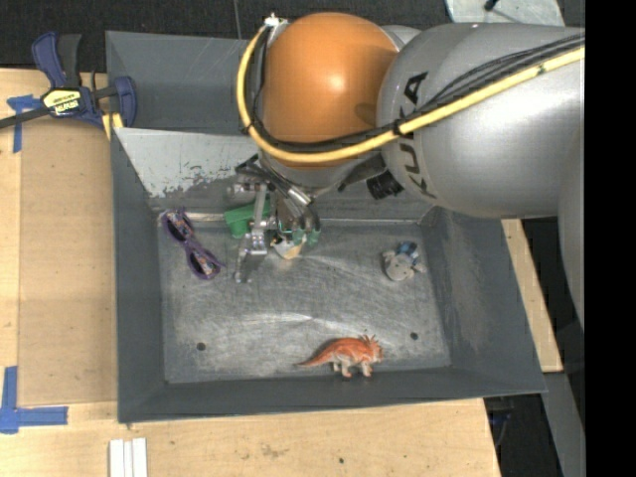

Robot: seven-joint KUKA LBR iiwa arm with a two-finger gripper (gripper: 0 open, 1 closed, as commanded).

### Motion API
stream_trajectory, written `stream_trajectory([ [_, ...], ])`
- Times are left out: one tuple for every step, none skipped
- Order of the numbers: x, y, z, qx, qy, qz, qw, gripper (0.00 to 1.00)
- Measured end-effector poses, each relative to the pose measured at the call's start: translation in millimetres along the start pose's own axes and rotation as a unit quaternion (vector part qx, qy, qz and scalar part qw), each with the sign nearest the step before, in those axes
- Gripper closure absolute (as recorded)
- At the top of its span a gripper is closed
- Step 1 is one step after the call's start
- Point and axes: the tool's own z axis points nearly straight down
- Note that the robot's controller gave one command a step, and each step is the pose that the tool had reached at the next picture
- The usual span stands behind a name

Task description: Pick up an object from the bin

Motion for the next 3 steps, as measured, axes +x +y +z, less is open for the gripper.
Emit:
stream_trajectory([
  [-6.2,-18.9,50.4,-0.001,-0.0029,-0.016,0.9999,0.00],
  [-0.9,-23.8,112.1,0.000,-0.0016,-0.063,0.9980,0.00],
  [-11.5,-63.0,129.0,-0.001,0.0025,-0.082,0.9967,0.00],
])
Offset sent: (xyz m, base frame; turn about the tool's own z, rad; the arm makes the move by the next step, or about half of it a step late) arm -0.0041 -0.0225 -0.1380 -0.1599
